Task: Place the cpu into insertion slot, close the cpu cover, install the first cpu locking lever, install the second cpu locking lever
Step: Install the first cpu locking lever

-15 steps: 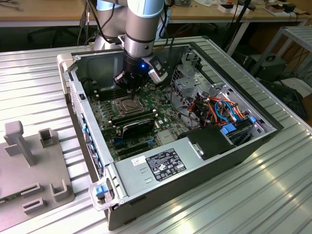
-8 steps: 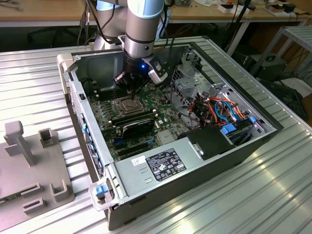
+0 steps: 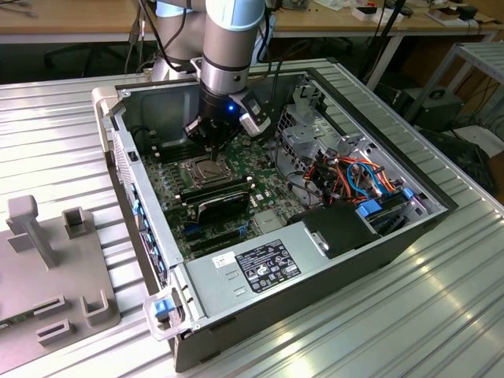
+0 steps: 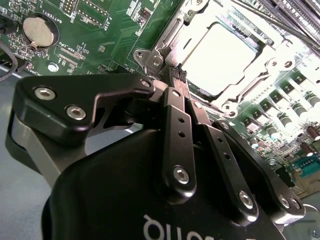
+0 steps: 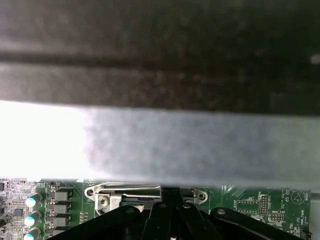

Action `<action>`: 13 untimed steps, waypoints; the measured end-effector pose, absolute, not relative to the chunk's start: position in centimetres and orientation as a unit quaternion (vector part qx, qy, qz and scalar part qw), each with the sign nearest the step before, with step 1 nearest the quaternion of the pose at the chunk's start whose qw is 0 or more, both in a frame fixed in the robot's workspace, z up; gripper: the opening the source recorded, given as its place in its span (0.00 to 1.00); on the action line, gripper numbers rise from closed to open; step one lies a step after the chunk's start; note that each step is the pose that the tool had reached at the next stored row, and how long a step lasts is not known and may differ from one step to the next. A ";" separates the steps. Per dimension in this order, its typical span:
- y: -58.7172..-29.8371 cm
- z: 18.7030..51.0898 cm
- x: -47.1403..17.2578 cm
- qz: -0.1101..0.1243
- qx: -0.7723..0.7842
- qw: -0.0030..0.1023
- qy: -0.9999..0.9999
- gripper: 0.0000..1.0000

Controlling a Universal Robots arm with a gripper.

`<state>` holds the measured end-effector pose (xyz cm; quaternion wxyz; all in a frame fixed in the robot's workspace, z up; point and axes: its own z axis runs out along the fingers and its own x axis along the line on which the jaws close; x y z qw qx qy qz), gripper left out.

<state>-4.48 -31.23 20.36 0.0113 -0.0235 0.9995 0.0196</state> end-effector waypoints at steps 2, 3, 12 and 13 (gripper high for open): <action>-31.2 20.7 -4.5 0.020 -0.024 0.012 0.999 0.11; -31.2 21.0 -4.5 0.020 -0.024 0.011 0.999 0.11; -31.2 21.7 -5.3 0.020 -0.024 0.011 0.999 0.11; -31.2 21.7 -5.4 0.020 -0.024 0.011 0.999 0.11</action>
